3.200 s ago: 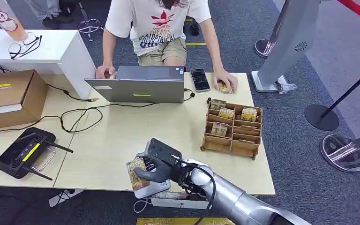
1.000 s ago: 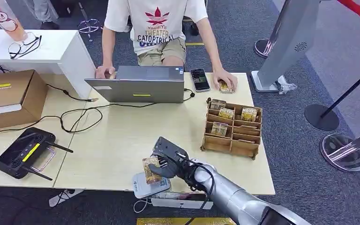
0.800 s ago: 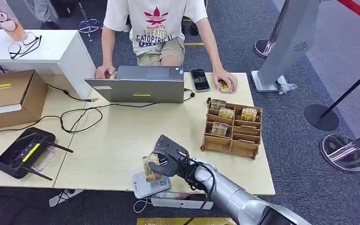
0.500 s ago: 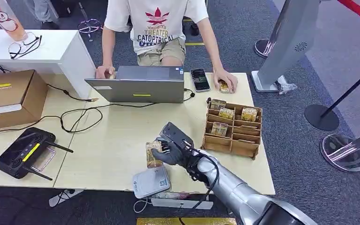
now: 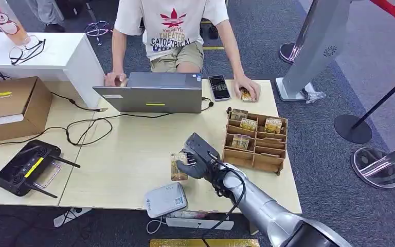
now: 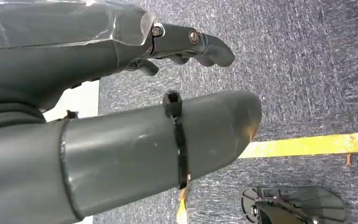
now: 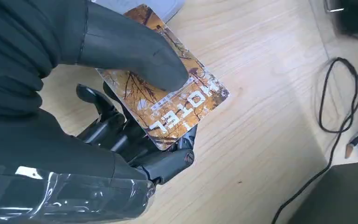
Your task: Pass the card to the sensor for recognition and then transmit it.
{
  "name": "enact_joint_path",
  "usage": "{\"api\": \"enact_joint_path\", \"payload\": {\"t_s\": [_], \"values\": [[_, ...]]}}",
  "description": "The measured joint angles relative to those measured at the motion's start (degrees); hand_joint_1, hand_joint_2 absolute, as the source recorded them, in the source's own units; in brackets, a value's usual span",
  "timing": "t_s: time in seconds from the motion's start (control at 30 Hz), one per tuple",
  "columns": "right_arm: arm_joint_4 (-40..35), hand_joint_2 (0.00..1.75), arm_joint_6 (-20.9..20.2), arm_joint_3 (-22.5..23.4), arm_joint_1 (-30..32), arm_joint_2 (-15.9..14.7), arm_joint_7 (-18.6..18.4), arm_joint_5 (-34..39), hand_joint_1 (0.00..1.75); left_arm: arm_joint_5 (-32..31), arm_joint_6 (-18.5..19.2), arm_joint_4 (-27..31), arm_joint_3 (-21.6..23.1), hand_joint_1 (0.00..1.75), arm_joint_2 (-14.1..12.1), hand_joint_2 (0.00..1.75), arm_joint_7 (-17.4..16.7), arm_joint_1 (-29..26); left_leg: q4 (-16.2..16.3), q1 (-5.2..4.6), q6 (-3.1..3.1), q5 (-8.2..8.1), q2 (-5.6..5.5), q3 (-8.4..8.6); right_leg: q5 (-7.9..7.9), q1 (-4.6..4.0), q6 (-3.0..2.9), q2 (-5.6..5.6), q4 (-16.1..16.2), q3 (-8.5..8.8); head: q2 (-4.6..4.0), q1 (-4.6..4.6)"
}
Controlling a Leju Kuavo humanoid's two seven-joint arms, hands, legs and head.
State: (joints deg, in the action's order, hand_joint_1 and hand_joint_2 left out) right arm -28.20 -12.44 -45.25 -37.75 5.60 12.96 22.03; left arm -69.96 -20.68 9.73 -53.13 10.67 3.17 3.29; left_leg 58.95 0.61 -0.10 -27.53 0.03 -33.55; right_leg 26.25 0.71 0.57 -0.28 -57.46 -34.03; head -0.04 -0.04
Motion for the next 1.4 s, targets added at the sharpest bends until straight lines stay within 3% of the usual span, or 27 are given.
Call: {"api": "enact_joint_path", "payload": {"t_s": [0.83, 1.4], "values": [[2.1, 1.75, -4.5, -0.1, 3.2, 1.3, -3.5, -4.1, 1.75, 0.3, -1.3, 0.0, 0.0, 0.00, 0.3, 0.00, 1.1, 0.1, 0.0, 0.00, 0.00, 0.00, 0.00, -0.01, 0.00, 0.00, 0.00, 0.00, 0.0, 0.00, 0.00, 0.00], [2.2, 1.75, -6.0, -1.5, 3.5, 2.5, -3.0, -4.4, 1.75, 0.9, -1.2, 0.0, -0.3, 0.00, 0.3, 0.00, 2.4, 0.1, 0.0, 0.01, 0.00, 0.00, 0.00, -0.02, 0.00, -0.01, 0.00, 0.00, 0.0, 0.00, 0.00, 0.00]]}}
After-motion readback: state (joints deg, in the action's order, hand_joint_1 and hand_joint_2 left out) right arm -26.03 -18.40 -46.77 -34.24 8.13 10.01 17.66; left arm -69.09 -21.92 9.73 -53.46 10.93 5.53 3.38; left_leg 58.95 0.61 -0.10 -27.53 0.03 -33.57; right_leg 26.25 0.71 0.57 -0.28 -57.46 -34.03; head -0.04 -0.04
